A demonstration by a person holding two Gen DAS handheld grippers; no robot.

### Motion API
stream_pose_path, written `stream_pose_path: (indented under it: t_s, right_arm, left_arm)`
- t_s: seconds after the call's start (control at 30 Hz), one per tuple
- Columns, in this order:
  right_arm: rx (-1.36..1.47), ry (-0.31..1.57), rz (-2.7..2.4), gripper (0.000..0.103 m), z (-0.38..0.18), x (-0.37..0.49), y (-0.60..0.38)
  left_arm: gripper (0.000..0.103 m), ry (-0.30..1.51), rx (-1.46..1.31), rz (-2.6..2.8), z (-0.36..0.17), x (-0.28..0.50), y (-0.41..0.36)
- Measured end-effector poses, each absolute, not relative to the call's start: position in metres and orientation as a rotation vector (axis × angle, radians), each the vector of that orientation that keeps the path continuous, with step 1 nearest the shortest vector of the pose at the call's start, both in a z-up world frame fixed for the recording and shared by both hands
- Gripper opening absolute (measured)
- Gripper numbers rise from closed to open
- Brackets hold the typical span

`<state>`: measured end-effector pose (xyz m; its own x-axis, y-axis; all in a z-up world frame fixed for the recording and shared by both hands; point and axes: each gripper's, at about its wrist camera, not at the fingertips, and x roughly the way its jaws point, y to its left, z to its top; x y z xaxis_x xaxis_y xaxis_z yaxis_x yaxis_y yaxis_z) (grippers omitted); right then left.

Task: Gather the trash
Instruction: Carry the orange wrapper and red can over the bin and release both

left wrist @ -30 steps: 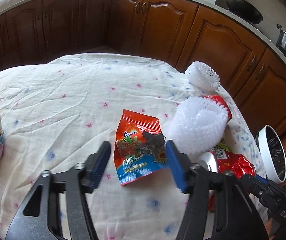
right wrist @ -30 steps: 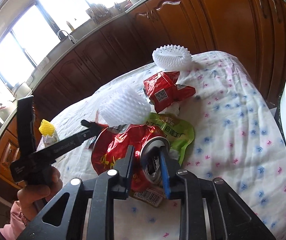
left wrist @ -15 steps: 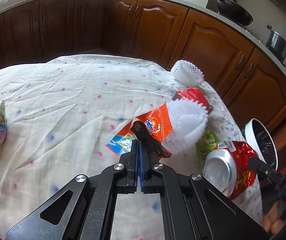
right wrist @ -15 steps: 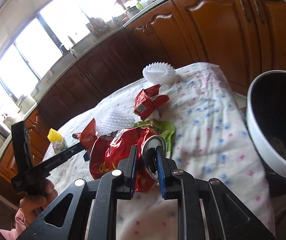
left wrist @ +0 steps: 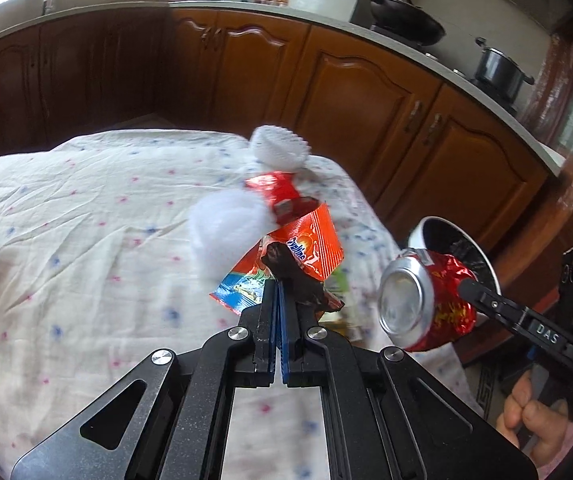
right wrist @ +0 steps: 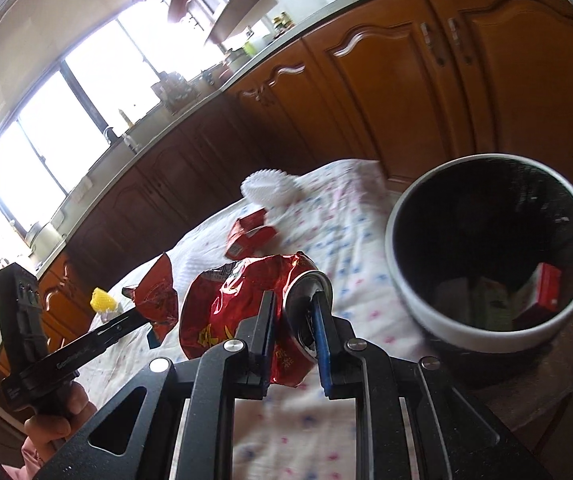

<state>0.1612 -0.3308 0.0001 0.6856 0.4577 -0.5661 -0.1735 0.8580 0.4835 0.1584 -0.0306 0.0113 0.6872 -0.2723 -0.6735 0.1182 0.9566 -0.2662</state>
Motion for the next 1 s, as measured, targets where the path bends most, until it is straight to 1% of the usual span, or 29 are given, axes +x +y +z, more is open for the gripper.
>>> stream_pose_path:
  t_s: [0.4,1.0]
  right_arm:
    - [0.458,0.704,0.240,0.018,-0.003,0.149,-0.402]
    - [0.439,0.679,0.093,0.018,0.000,0.158,-0.473]
  left_arm:
    - [0.001,0.795,-0.133,-0.360,0.021,0.166,-0.115]
    - [0.001,0.815,-0.048,-0.493,0.025,0.192,-0.198]
